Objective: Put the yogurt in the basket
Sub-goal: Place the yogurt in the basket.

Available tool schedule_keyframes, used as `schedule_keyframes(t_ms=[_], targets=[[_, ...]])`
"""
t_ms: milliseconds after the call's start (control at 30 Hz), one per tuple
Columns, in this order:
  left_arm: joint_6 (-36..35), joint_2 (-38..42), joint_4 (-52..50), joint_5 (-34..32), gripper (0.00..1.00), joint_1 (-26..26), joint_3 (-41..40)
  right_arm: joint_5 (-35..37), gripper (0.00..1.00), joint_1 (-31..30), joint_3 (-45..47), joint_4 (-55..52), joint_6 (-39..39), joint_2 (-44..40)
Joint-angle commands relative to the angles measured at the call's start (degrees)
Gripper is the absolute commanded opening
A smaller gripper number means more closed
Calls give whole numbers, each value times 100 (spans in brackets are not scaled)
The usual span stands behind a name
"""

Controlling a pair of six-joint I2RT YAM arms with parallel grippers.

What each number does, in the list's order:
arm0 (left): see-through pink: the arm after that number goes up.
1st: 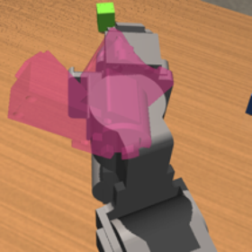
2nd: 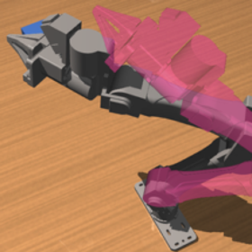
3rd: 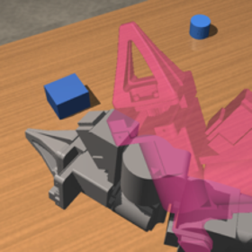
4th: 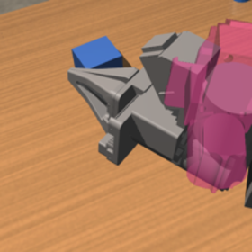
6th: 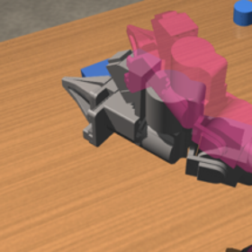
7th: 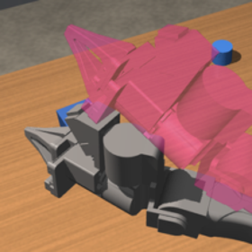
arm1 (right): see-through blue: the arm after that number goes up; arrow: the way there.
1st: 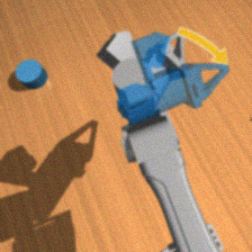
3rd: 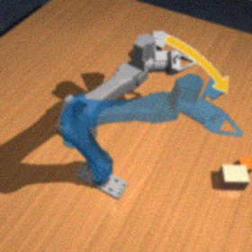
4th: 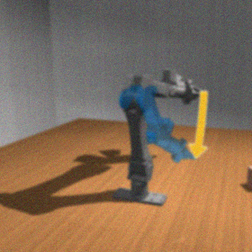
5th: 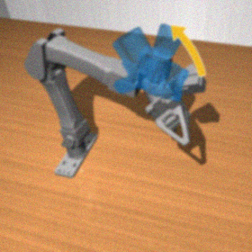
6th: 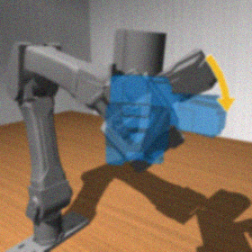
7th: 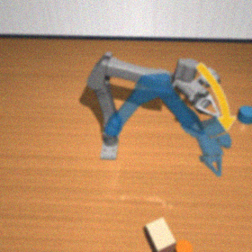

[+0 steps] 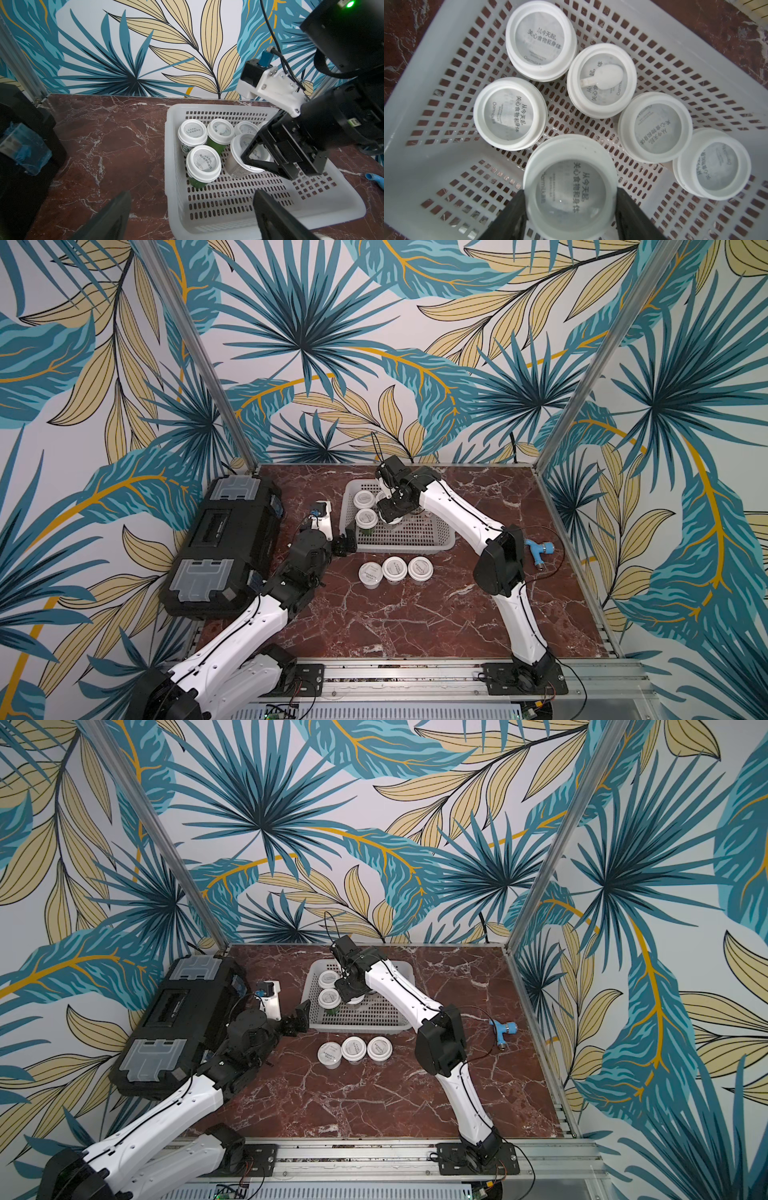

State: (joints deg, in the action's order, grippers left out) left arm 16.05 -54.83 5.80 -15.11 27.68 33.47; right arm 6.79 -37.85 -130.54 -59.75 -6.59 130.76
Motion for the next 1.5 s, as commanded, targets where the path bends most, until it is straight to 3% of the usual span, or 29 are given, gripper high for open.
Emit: schedule_keyframes(t_ms=[0,1467], targets=[[-31,-10,79,70,96,-35,63,94,64,12,-28,174,66,112],[-41,-37,72,91,96,-35,72,-72,65,133,494,669,8,375]])
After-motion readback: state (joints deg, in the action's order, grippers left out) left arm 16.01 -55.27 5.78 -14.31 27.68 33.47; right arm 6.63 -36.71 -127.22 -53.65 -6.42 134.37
